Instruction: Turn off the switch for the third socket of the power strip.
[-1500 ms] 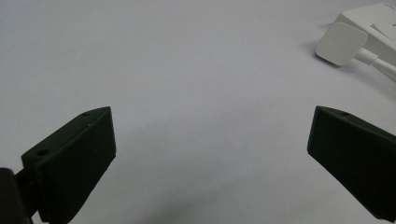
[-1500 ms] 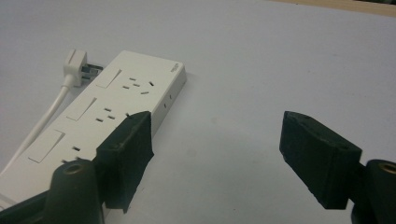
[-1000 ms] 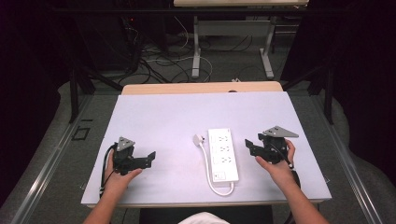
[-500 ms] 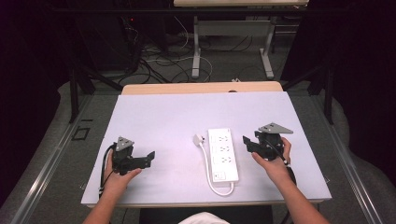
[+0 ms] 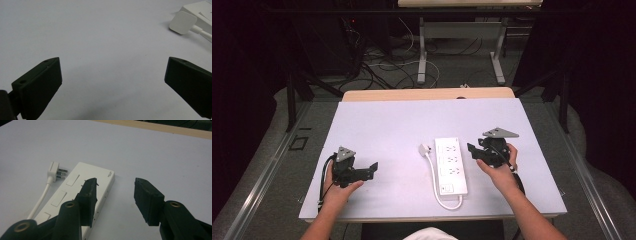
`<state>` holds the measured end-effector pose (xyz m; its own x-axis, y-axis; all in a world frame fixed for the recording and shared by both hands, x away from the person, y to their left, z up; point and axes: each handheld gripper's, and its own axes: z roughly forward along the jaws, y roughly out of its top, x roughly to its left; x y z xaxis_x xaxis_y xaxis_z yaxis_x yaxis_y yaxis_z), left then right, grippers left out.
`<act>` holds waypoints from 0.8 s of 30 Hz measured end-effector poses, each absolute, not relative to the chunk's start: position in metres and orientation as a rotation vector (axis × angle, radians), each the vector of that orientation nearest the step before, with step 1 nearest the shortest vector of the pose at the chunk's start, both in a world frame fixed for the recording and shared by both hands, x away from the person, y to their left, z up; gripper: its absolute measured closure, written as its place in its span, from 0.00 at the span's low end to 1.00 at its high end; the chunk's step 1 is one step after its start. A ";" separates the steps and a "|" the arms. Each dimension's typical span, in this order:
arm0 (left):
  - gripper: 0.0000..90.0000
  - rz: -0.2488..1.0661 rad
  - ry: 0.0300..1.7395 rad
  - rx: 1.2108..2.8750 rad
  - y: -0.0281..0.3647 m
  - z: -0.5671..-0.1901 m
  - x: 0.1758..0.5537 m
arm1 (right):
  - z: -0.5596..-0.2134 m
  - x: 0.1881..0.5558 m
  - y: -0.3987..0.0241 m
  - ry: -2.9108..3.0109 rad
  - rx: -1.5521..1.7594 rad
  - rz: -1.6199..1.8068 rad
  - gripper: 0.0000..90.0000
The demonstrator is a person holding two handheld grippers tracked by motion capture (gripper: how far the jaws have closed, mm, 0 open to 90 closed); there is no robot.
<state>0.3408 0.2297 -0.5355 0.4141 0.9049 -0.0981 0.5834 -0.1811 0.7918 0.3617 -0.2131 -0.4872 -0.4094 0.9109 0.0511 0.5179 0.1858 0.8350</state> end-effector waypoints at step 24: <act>0.01 0.511 1.272 1.884 0.229 -0.536 0.341 | -0.482 0.386 -0.188 2.078 1.335 1.143 0.70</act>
<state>0.3413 0.2295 -0.5362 0.4159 0.9043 -0.0962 0.5859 -0.1856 0.7888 0.3861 -0.1879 -0.4816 -0.4523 0.8880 0.0826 0.5453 0.2020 0.8135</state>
